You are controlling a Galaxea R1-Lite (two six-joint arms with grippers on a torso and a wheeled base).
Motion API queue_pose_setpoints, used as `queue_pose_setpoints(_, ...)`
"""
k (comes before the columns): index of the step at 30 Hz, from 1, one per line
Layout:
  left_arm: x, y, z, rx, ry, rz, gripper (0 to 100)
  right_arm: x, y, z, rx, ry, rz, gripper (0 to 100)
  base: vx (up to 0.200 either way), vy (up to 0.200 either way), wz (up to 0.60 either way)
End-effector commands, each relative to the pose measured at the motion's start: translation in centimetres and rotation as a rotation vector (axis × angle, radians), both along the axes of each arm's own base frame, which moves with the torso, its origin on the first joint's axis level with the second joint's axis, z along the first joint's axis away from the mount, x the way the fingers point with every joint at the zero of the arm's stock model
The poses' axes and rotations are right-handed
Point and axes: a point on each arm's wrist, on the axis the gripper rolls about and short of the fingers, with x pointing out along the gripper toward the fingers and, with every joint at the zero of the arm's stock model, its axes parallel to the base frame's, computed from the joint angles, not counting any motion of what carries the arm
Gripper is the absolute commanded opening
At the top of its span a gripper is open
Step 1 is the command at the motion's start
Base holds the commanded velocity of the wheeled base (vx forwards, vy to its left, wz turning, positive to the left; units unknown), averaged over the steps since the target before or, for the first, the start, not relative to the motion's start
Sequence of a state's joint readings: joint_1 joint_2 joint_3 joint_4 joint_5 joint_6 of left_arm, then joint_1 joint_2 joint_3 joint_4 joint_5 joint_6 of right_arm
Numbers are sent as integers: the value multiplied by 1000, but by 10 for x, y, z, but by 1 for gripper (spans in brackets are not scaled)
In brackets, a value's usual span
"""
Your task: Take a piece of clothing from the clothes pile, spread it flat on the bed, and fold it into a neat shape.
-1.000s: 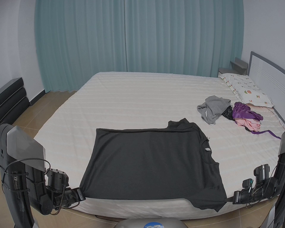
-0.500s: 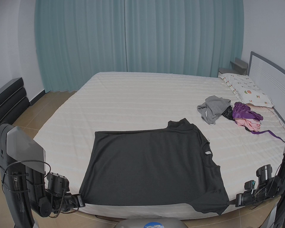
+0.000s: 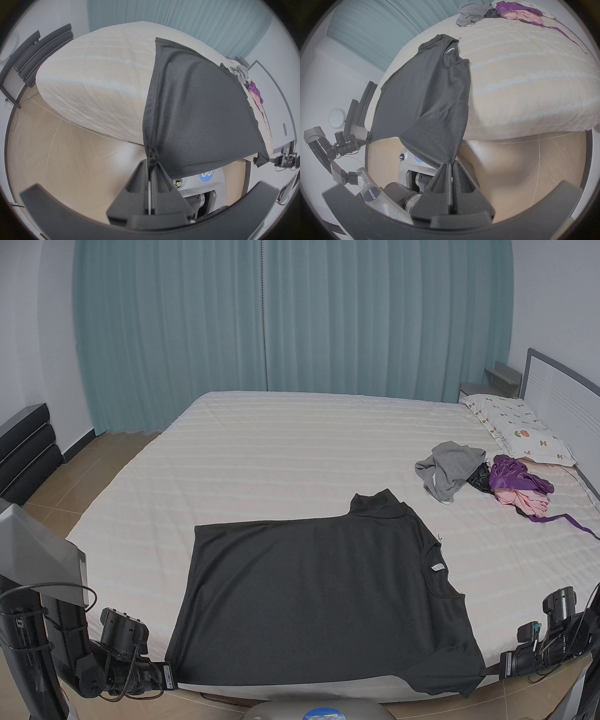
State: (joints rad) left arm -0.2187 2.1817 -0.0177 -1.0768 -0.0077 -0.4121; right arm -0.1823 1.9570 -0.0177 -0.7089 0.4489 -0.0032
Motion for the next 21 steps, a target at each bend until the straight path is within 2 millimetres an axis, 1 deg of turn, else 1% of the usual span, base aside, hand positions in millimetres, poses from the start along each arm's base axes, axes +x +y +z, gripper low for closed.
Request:
queue_pose_setpoints(1,-7,1,8,3,0,-7,0,-7,1,6,-4,-8,3,0,0,0,0)
queue_pose_setpoints(12,-15,0,7,34,65,-56,0,-14,0,10,-43,1,29,0,0,0,0)
queue_pose_setpoints(13,-17,-1,9,37,70,-72,0,-15,0,13,-50,-14,40,0,0,0,0)
queue_pose_setpoints(16,-17,-2,13,33,47,-73,0,-16,0,15,-53,-32,42,0,0,0,0)
queue_pose_setpoints(21,-10,-2,19,49,-11,-40,0,-11,0,18,-47,-64,38,0,0,0,0)
